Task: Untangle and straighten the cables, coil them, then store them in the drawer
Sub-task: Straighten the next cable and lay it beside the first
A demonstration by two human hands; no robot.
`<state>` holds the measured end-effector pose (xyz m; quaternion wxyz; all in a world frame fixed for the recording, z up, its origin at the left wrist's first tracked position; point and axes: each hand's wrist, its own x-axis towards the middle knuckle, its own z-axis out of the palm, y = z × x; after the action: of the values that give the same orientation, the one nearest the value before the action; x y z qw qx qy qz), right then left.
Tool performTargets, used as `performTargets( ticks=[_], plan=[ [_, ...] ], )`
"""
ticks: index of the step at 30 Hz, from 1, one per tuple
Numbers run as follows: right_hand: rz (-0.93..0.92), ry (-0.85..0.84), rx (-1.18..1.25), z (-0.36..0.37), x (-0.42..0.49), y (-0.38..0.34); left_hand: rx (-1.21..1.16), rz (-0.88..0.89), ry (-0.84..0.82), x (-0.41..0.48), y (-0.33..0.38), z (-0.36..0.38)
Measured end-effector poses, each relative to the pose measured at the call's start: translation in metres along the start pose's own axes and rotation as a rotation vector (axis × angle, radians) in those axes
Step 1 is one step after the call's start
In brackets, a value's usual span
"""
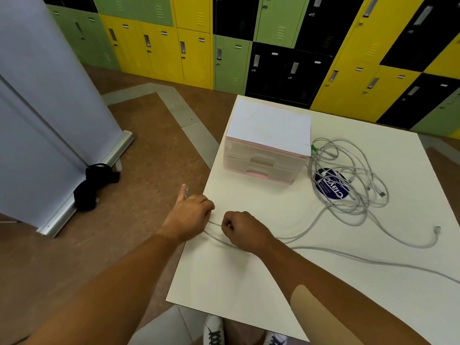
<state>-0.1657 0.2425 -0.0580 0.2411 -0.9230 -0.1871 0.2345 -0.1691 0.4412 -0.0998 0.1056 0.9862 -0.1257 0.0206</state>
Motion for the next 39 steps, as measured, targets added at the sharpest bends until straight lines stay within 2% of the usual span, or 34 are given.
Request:
performTargets(
  ticks=[3,5,7,10,14,19,24,32,39],
  plan=[
    [-0.013,0.018,0.015,-0.002,0.000,0.000,0.043,-0.183,-0.072,-0.003,-0.004,0.004],
    [-0.016,0.025,0.012,-0.004,0.000,0.001,-0.043,-0.265,-0.094,-0.006,-0.010,0.003],
    [-0.016,0.037,0.013,-0.004,0.001,0.002,-0.168,-0.199,-0.077,-0.008,-0.012,0.000],
    [-0.021,0.041,0.027,-0.002,0.004,0.003,-0.330,-0.006,-0.042,-0.009,-0.001,-0.003],
    [-0.016,0.028,0.025,0.001,0.004,0.006,-0.331,0.112,-0.083,-0.009,0.013,-0.001],
    [0.015,-0.013,-0.022,0.005,-0.008,0.032,-0.207,0.076,-0.017,-0.017,0.007,0.009],
    [0.079,0.029,-0.027,0.001,-0.021,0.060,-0.252,-0.030,0.016,-0.021,0.003,0.016],
    [0.121,0.022,-0.047,-0.008,-0.033,0.069,-0.546,-0.257,-0.104,-0.019,0.005,0.018],
    [0.096,0.044,0.082,-0.006,-0.049,0.092,-0.506,-0.257,-0.127,-0.014,0.007,0.016]
  ],
)
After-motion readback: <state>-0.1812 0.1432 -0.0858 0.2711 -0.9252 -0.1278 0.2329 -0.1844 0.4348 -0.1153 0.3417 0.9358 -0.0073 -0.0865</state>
